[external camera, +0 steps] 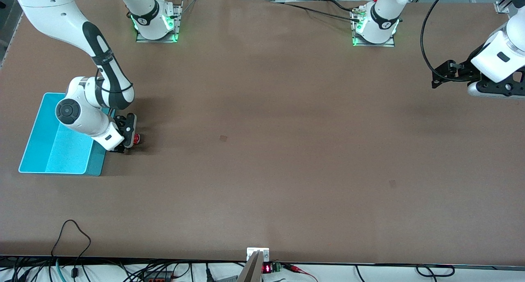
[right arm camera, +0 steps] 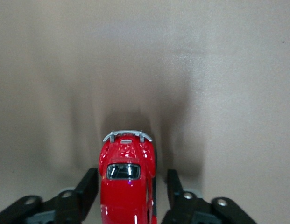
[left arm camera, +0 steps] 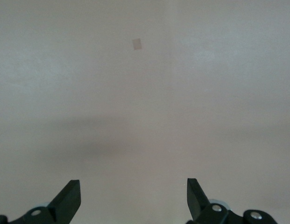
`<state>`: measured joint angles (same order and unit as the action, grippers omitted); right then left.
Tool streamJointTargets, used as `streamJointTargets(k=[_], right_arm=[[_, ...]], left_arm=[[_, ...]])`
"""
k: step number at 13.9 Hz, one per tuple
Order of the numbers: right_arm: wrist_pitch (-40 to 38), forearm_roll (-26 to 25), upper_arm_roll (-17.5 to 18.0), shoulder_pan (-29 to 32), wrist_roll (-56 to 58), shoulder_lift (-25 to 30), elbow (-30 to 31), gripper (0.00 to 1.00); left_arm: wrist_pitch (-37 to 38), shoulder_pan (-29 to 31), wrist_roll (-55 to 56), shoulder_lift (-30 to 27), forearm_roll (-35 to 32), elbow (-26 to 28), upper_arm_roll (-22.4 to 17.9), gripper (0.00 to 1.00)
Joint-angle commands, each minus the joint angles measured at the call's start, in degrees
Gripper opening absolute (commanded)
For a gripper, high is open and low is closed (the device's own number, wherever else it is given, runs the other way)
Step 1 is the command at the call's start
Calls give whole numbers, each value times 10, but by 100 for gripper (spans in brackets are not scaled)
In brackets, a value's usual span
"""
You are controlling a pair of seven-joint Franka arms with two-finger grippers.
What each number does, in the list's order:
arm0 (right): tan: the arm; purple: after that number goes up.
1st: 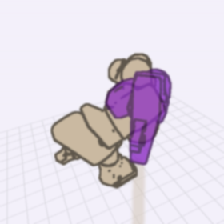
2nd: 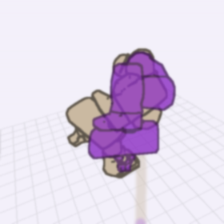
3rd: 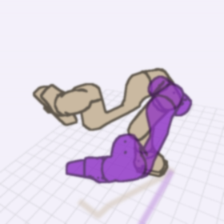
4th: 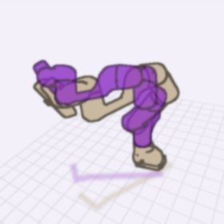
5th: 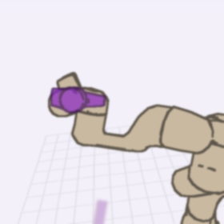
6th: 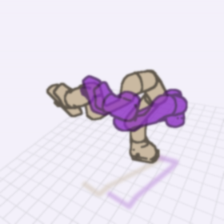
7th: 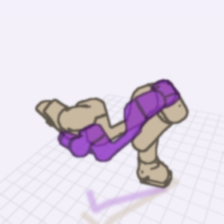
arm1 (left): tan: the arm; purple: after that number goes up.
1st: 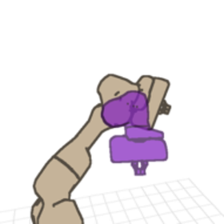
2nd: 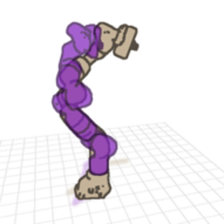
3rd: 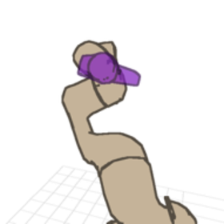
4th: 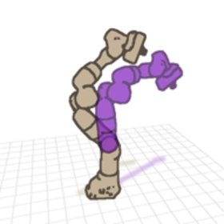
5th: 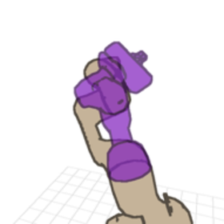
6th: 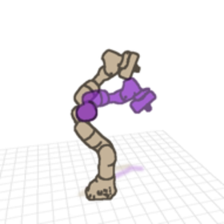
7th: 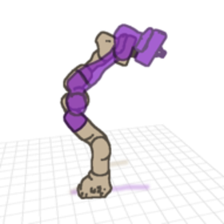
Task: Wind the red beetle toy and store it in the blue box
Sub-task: 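Lift the red car with the right gripper over the cyan box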
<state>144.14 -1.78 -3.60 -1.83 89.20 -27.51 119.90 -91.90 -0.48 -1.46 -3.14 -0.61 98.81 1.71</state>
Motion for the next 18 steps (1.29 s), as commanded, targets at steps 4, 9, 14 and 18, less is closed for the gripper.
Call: streamJointTargets(k=[4, 9, 14, 18], right_arm=[[12, 2, 2, 0, 3, 2, 6, 18], [11, 54, 25, -6, -12, 6, -3, 0], [4, 56, 47, -40, -214, 24, -45, 0], [-58, 55, 47, -45, -385, 64, -76, 0]], left_arm=[[9, 8, -13, 8, 10, -16, 4, 100], [9, 8, -13, 8, 9, -16, 4, 100], [9, 7, -13, 8, 9, -16, 4, 100], [9, 8, -13, 8, 9, -16, 4, 100]])
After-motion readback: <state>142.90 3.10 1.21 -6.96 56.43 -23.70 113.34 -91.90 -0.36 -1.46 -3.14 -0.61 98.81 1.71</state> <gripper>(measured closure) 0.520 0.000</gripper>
